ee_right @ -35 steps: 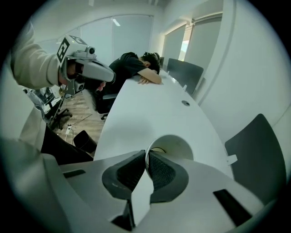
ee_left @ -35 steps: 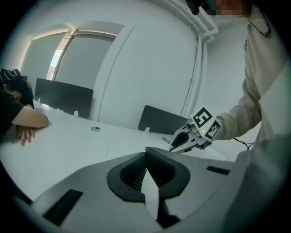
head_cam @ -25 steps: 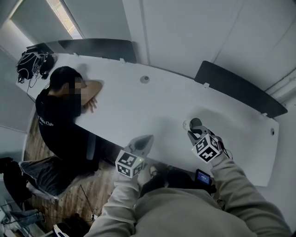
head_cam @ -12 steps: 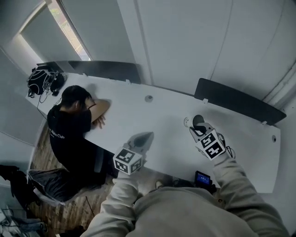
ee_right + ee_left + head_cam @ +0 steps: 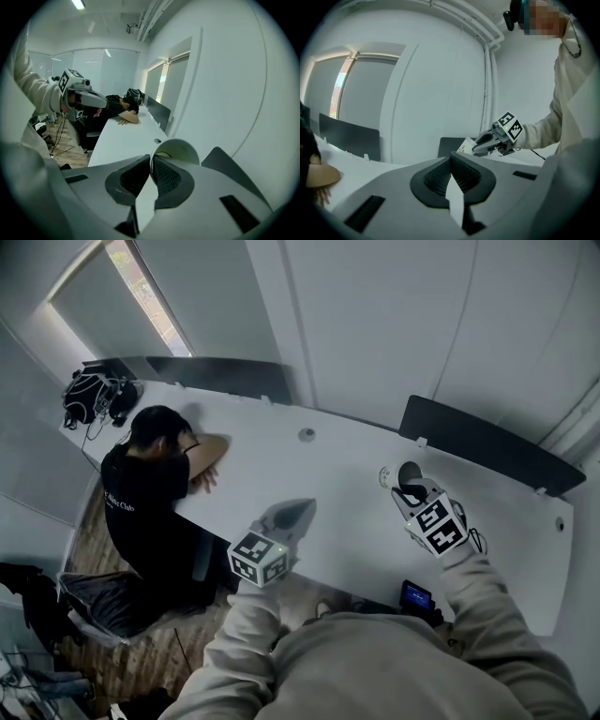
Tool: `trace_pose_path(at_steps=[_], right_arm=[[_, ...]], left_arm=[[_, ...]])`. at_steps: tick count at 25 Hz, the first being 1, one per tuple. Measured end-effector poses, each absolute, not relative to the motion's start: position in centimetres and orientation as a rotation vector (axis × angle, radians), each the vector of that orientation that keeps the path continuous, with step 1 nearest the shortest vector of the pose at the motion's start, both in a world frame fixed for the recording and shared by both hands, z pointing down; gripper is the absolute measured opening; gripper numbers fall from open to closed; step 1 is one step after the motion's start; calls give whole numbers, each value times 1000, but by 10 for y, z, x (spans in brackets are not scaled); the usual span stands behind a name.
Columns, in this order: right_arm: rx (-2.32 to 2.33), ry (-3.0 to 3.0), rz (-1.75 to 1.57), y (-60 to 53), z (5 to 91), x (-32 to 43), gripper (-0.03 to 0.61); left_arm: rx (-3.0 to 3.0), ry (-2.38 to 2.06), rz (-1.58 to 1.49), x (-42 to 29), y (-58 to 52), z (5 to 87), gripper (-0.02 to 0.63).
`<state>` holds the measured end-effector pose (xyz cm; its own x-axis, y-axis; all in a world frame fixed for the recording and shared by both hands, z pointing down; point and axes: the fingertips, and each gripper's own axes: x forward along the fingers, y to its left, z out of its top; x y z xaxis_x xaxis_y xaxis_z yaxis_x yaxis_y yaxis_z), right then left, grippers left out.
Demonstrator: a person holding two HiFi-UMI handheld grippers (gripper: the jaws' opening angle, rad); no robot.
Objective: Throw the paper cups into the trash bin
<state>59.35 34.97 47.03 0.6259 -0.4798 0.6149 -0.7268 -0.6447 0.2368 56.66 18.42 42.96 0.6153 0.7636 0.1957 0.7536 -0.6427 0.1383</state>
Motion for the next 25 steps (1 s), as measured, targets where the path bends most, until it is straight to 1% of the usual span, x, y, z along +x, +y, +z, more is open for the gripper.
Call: trace_pose_path(at_steps=[8, 15, 21, 23, 25], right_arm=[[2318, -1064, 706, 348, 486, 606, 40], [2181, -1274, 674, 286, 508, 602, 40], [1973, -1582, 603, 176, 510, 550, 40], [1876, -1681, 562, 127, 514, 521, 40], [1770, -1781, 502, 70, 515, 483, 40]], left_arm=[[2846, 1103, 426, 553, 149, 447, -11], [2909, 669, 433, 517, 71, 459, -11], [2954, 382, 452, 439, -1, 457, -11], [2962, 232, 452, 392, -36, 459, -11], [2957, 44, 441, 330, -77, 461, -11]])
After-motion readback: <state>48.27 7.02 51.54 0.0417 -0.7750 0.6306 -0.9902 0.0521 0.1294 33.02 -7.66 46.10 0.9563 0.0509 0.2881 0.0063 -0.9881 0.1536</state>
